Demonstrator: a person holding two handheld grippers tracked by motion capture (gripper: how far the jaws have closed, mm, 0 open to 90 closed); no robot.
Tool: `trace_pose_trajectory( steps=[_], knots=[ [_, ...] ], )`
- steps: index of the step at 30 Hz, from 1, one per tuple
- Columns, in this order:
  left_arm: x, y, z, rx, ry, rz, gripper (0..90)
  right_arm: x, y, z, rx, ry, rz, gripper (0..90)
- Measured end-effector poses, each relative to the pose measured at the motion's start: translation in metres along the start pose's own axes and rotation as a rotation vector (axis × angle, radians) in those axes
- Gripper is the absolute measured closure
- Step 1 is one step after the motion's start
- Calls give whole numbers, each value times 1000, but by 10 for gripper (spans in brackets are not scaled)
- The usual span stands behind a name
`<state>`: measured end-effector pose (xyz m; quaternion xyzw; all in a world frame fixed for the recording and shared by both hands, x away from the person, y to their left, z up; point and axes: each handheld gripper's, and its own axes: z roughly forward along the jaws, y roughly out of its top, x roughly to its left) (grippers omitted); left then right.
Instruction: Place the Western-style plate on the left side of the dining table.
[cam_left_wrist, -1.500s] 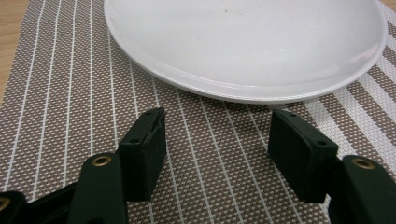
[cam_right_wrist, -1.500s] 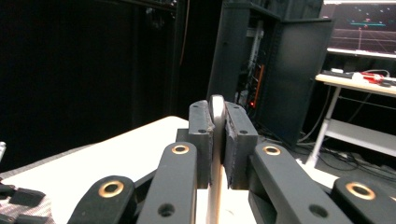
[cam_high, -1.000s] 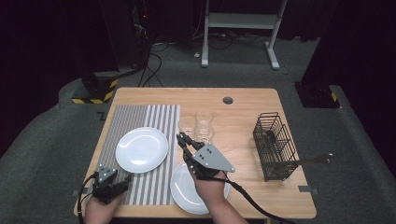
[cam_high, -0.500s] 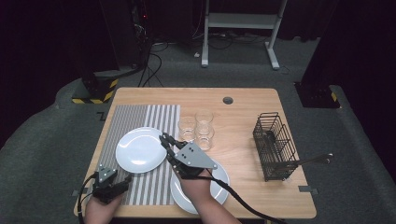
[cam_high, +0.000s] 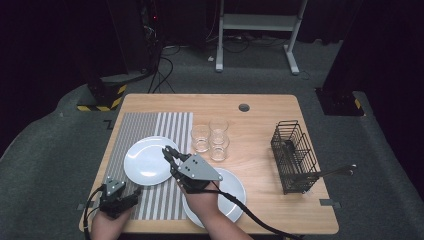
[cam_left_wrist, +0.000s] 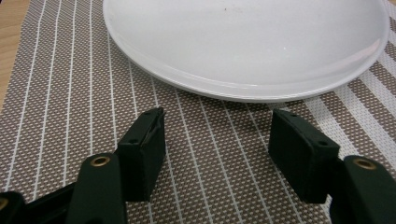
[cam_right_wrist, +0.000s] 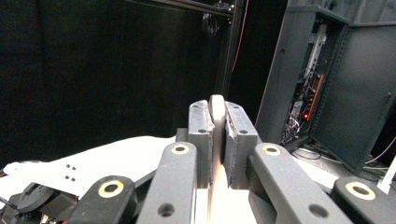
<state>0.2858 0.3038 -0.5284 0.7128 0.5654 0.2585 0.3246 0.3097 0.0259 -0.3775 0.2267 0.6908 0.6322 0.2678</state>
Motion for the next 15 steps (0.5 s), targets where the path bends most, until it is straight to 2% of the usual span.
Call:
trace_pose_trajectory(
  steps=[15],
  knots=[
    [0,0,0,2,0,2,369,-4,-16,2,36,3,22,829]
  ],
)
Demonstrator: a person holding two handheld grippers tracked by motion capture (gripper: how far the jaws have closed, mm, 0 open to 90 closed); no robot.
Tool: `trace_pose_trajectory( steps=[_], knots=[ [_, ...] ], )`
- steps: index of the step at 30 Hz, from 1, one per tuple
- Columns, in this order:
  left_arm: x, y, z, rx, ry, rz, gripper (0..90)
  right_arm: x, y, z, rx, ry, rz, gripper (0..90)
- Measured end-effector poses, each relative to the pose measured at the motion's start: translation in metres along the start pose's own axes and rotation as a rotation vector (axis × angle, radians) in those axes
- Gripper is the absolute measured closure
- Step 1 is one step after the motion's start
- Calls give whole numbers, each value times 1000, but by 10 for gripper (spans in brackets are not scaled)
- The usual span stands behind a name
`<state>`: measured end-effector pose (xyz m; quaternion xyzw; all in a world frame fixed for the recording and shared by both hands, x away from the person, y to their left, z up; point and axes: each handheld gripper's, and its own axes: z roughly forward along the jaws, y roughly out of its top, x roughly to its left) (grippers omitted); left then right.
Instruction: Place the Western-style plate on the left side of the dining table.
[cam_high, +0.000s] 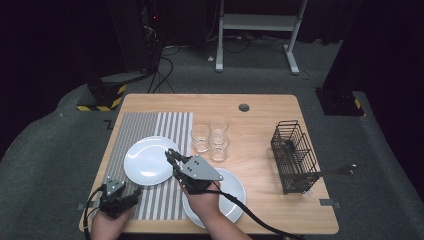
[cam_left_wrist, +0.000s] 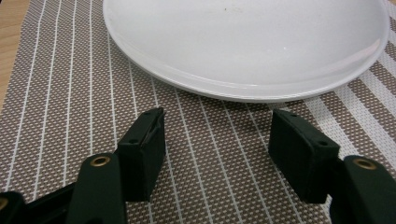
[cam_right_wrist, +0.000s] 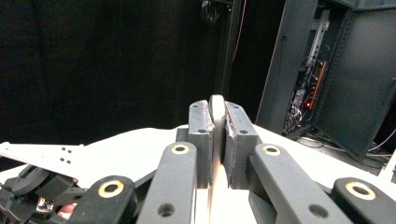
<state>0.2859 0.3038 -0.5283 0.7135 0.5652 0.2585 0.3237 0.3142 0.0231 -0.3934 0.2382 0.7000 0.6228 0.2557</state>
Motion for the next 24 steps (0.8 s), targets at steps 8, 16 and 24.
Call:
trace_pose_trajectory(
  steps=[8,16,24],
  knots=[
    [0,0,0,0,-2,-1,369,-1,-3,0,7,1,8,830],
    [4,0,-1,-5,-21,-35,383,-2,-6,1,10,11,5,829],
    [5,0,-4,-24,-20,-38,394,-1,-5,0,13,19,6,827]
  ],
)
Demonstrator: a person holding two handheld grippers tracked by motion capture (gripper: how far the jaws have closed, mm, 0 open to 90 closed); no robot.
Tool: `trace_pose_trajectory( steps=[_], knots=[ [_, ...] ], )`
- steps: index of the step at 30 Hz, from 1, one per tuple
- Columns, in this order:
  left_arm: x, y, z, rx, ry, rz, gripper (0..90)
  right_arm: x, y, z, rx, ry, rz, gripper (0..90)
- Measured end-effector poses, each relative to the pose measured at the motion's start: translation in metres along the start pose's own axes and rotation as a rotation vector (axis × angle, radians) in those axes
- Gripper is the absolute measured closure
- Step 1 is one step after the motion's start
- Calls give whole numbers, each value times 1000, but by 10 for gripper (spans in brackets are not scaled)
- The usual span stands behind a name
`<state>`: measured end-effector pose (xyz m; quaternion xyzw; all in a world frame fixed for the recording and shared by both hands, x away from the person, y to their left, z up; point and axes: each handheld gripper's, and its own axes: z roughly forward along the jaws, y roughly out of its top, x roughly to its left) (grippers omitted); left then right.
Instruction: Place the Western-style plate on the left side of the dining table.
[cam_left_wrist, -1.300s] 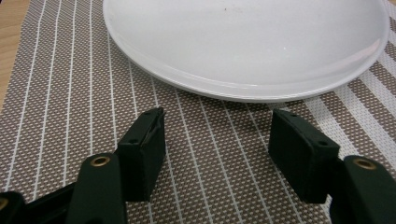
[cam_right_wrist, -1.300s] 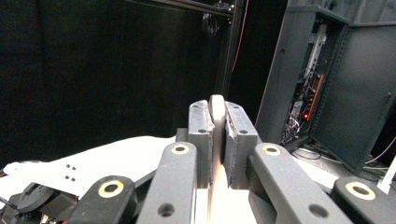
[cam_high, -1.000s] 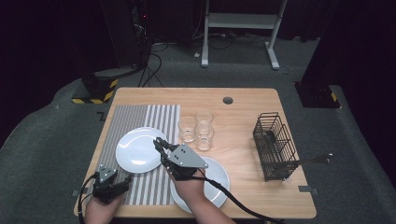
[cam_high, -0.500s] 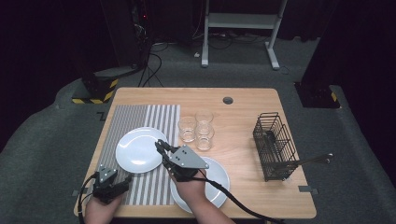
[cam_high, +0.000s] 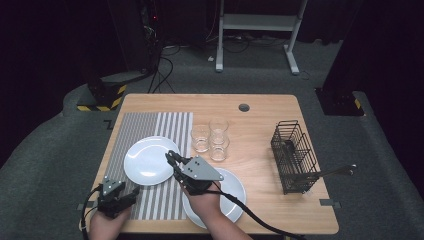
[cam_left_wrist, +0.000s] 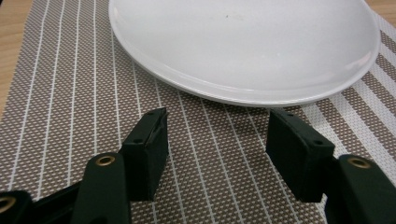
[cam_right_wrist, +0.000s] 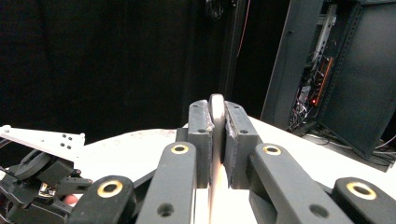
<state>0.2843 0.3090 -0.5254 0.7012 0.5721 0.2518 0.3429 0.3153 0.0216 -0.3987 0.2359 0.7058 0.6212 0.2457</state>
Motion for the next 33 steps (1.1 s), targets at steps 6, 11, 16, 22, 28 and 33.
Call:
trace_pose_trajectory(
  steps=[6,11,16,22,28,33],
  knots=[
    [1,0,-7,-8,26,-7,397,2,1,1,6,10,-18,827],
    [-4,7,-15,-28,20,-4,398,2,1,1,5,14,-23,826],
    [-15,23,-22,-50,2,25,396,-4,1,0,13,21,-10,826],
    [-31,45,-26,-95,-63,94,391,-7,2,-1,19,23,-3,826],
    [-49,72,-25,-166,-145,136,388,-8,3,-3,34,16,-5,825],
    [-57,89,-17,-191,-199,141,396,-8,4,-4,41,6,-5,825]
  ],
)
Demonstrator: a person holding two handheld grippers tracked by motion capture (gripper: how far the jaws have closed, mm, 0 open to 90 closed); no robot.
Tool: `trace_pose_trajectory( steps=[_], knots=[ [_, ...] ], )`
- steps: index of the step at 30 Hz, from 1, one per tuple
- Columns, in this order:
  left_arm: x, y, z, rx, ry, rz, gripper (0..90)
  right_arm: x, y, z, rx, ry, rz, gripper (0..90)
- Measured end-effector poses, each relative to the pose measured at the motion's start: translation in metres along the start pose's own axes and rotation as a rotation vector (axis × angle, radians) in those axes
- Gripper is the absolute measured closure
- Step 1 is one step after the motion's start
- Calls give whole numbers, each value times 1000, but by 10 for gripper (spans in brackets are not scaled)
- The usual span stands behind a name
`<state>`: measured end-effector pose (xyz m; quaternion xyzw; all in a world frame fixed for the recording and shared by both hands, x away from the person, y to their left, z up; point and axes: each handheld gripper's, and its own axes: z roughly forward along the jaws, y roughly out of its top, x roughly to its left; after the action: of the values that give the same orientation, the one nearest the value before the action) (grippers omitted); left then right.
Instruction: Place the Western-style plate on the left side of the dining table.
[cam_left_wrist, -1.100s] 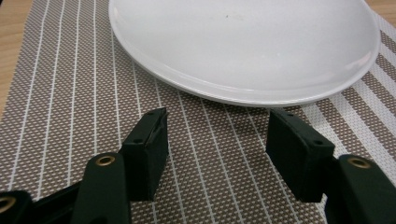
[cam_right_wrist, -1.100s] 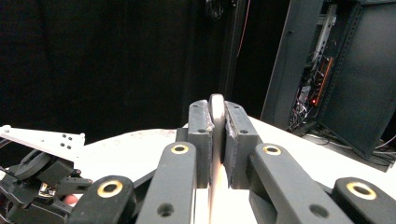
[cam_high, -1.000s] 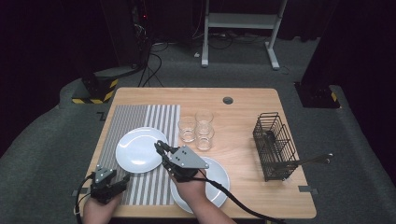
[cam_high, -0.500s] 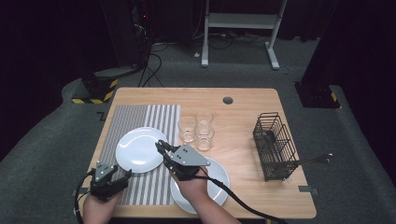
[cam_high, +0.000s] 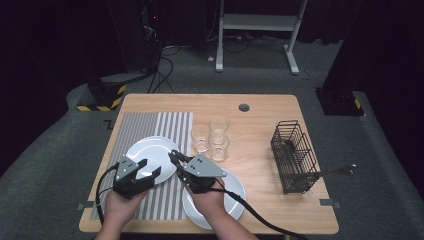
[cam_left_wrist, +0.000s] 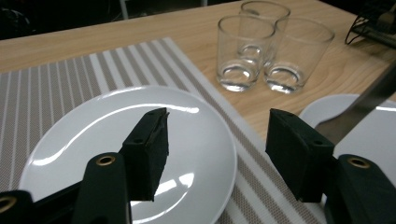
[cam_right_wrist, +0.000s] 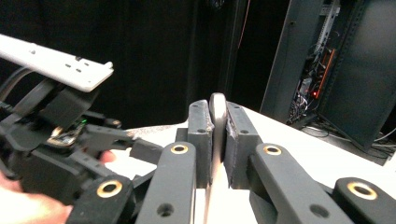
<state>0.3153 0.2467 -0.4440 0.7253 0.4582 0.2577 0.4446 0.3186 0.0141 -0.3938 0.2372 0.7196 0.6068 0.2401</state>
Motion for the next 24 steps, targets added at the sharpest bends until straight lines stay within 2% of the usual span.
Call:
trace_pose_trajectory(
  steps=[1,5,8,13,17,19,24],
  knots=[
    [0,3,2,-10,-12,-5,399,0,0,0,1,-1,1,825],
    [-4,6,4,-37,-11,22,402,3,0,-1,5,-3,-7,825],
    [-7,8,2,-47,-36,31,401,5,1,-2,10,-3,-14,825],
    [-15,7,-3,-82,-65,83,363,2,1,-2,12,-8,2,825],
    [-17,4,-4,-97,-102,52,356,0,0,-3,10,-8,11,825],
    [-19,2,-4,-111,-106,52,354,0,1,-2,13,-7,8,825],
    [-25,1,-3,-133,-158,41,351,0,2,1,16,1,7,825]
  ],
)
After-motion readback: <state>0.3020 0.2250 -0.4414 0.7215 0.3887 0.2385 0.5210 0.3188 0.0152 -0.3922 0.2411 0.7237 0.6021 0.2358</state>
